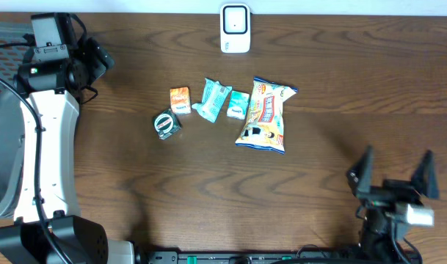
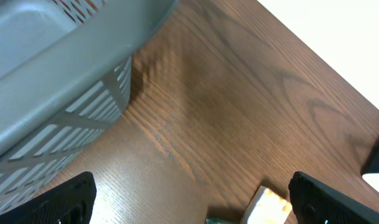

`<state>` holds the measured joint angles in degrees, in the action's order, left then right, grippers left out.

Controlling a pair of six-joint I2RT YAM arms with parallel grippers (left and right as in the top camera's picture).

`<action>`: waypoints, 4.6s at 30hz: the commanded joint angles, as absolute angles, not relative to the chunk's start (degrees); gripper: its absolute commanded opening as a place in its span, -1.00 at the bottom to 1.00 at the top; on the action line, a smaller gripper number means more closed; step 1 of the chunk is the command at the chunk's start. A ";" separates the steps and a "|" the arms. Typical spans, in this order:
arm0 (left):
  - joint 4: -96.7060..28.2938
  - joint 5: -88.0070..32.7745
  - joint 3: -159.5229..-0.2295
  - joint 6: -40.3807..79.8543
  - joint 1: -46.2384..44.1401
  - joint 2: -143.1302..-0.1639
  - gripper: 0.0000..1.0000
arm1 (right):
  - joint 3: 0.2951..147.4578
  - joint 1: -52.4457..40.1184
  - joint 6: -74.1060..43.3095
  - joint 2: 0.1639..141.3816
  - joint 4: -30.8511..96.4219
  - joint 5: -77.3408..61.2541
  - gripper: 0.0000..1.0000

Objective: Scan the item barcode

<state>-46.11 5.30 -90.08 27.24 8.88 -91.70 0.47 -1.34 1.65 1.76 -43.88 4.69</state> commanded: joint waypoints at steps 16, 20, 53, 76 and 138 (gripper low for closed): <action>-46.17 6.04 -90.98 28.18 8.88 -91.74 0.96 | 38.35 -1.17 2.20 61.32 -43.29 -26.70 0.99; -46.17 6.04 -90.98 28.18 8.88 -91.74 0.96 | 42.57 -1.30 -0.10 73.45 -48.10 -41.08 0.98; -46.15 6.07 -90.98 28.18 8.88 -91.74 0.96 | 75.22 -15.09 4.75 97.82 29.19 -16.05 0.99; -46.17 6.04 -90.98 28.18 8.88 -91.74 0.95 | 75.40 -15.64 -19.70 101.56 44.64 28.56 0.31; -46.17 6.04 -90.98 28.18 8.88 -91.74 0.96 | 91.11 -17.52 -1.69 107.87 43.09 -44.25 -0.98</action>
<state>-46.09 5.30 -90.08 27.24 8.88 -91.70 90.04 -18.98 -0.97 109.36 42.81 -19.57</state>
